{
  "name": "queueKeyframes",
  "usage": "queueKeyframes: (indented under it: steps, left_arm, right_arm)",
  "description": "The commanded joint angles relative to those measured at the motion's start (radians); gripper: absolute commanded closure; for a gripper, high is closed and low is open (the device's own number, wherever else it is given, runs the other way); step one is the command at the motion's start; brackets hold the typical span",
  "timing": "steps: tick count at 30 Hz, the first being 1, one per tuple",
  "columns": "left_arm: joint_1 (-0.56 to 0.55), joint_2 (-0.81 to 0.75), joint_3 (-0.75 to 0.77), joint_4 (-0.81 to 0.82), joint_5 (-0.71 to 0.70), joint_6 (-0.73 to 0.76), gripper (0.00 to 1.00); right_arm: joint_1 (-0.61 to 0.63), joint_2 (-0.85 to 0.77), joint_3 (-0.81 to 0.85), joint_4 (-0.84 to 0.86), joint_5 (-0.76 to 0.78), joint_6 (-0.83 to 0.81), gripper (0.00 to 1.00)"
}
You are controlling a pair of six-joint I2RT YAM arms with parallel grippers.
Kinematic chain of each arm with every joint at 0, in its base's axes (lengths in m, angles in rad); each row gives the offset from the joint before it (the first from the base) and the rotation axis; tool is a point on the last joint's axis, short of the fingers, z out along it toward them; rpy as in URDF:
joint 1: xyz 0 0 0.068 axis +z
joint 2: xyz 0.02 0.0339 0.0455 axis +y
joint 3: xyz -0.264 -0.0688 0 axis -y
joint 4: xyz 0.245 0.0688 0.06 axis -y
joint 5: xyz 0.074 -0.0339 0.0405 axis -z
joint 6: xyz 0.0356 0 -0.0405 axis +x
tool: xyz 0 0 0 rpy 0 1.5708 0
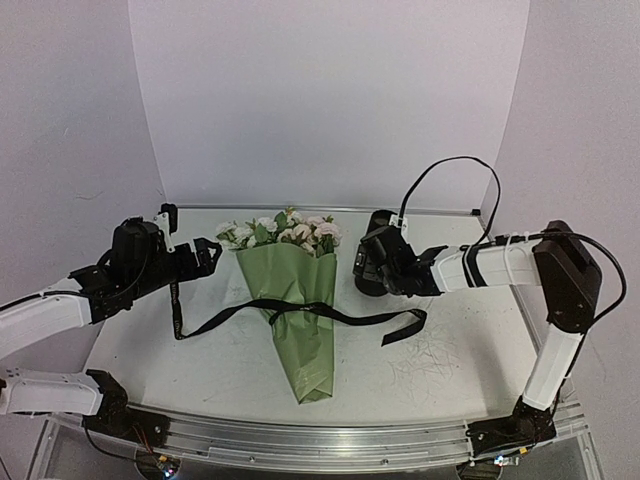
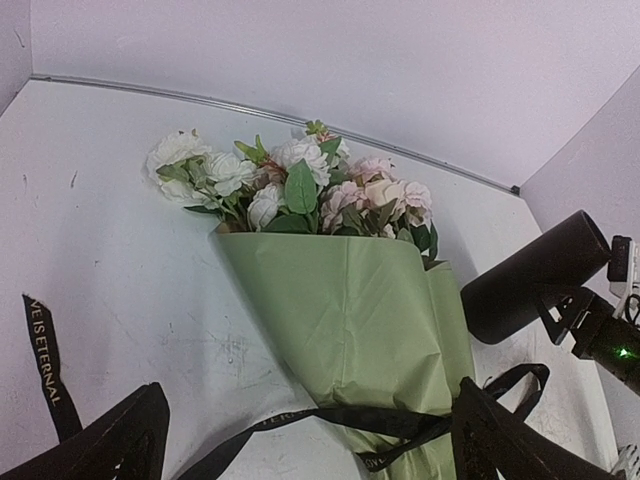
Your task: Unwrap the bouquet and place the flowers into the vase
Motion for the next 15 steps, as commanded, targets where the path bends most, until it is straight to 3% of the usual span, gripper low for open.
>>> queueKeyframes:
  steps: [1, 15]
  left_arm:
    - [-0.002, -0.022, -0.011, 0.037, -0.015, 0.023, 0.00]
    - [-0.002, -0.014, -0.011, 0.040, -0.011, 0.011, 0.00]
  right_arm:
    - [-0.032, 0.008, 0.014, -0.062, 0.094, 0.001, 0.02]
    - [-0.091, -0.077, -0.103, -0.106, 0.133, 0.011, 0.02]
